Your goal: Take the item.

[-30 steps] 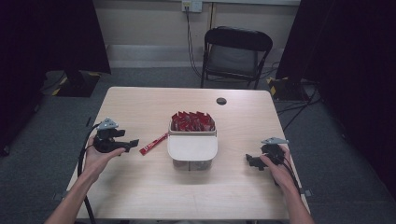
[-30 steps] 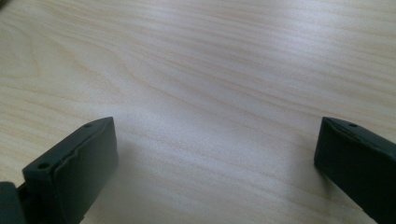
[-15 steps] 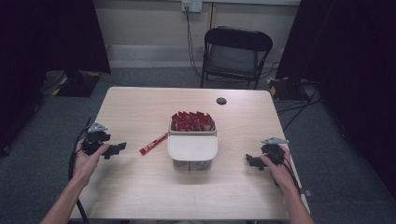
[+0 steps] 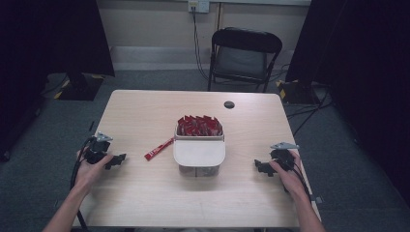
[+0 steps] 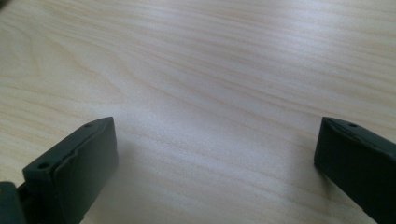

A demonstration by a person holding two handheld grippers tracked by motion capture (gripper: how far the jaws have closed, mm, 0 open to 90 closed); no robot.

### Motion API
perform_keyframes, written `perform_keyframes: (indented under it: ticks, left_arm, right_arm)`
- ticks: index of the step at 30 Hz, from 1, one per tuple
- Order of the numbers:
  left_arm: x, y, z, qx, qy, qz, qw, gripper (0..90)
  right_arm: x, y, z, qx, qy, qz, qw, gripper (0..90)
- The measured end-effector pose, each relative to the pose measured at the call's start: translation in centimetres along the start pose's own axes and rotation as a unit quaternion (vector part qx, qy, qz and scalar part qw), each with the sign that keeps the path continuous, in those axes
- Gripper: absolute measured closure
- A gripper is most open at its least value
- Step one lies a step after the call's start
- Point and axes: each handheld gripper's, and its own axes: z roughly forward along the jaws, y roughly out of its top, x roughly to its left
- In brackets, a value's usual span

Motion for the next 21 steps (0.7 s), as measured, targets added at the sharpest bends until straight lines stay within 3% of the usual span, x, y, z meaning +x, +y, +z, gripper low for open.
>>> perform_keyframes:
  ticks: [3, 6, 9, 11, 19, 21]
  left_arm:
    - [-0.1, 0.0, 0.4, -0.009, -0.021, -0.005, 0.9997, 16.3]
    - [-0.1, -0.1, 0.4, -0.011, -0.02, -0.009, 0.9997, 15.5]
    - [-0.2, -1.0, 0.8, -0.051, -0.01, -0.021, 0.9985, 9.6]
    - [-0.2, -1.2, 0.9, -0.06, -0.01, -0.02, 0.998, 6.9]
    - [-0.2, -1.3, 0.9, -0.062, -0.007, -0.023, 0.9978, 5.1]
    - [-0.3, -1.4, 0.9, -0.061, -0.001, -0.031, 0.9976, 4.8]
  right_arm:
    - [0.0, 0.0, 0.0, 0.0, 0.0, 0.001, 1.0, 0.0]
    - [0.0, 0.0, 0.0, 0.0, -0.001, 0.001, 1.0, 0.0]
    - [0.0, 0.0, 0.0, 0.0, -0.001, 0.001, 1.0, 0.0]
    - [0.0, 0.0, 0.0, 0.0, -0.001, 0.001, 1.0, 0.0]
    - [0.0, 0.0, 0.0, 0.0, -0.002, 0.002, 1.0, 0.0]
    - [0.0, 0.0, 0.0, 0.0, -0.002, 0.002, 1.0, 0.0]
